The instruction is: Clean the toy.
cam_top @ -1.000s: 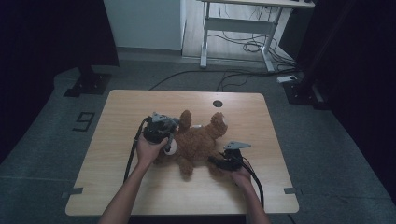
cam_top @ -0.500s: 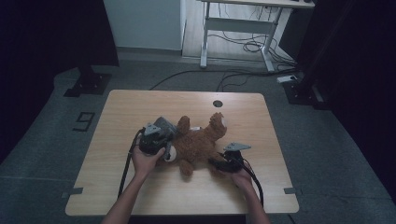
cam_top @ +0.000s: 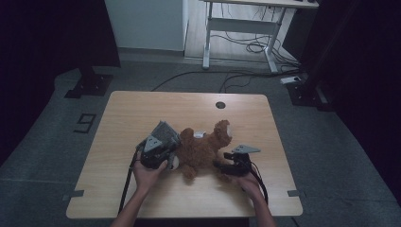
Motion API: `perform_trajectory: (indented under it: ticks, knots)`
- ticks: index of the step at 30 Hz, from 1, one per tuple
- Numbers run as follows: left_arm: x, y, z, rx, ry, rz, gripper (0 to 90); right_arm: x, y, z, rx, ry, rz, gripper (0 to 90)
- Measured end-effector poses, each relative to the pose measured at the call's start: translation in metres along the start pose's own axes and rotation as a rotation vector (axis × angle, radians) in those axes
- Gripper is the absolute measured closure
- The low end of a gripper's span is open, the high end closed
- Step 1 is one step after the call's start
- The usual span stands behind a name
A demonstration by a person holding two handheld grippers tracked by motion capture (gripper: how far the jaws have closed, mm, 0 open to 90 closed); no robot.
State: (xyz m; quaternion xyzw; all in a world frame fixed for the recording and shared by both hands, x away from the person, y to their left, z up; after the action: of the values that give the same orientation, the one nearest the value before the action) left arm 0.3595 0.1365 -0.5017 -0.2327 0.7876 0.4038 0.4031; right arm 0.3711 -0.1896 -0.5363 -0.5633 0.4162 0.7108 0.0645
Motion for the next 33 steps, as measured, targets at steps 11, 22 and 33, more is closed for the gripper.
perform_trajectory:
  ticks: [11, 22, 33]
  knots:
    - [0.009, 0.008, -0.002, 0.034, 0.024, -0.021, 82.4, -0.054, 0.019, -0.013, 0.096, -0.047, -0.118, 14.9]
    - [0.014, 0.014, 0.000, 0.070, 0.052, -0.019, 82.3, -0.072, 0.006, -0.012, 0.063, -0.022, -0.106, 55.9]
    - [0.022, 0.030, -0.011, 0.120, 0.056, 0.021, 81.7, -0.013, 0.017, 0.015, -0.019, -0.018, -0.133, 64.0]
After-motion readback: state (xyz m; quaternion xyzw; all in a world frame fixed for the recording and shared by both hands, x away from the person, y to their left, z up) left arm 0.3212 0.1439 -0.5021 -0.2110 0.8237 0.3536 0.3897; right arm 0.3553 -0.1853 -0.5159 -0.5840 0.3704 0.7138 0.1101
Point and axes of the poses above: each handheld gripper's, and its own axes: y roughly backward along the jaws, x roughly out of its underside, z roughly to its left, the point moved 1 cm from there along -y, roughly forward along the jaws, and after that the axes turned 14 degrees about y, right-handed, at the moved point
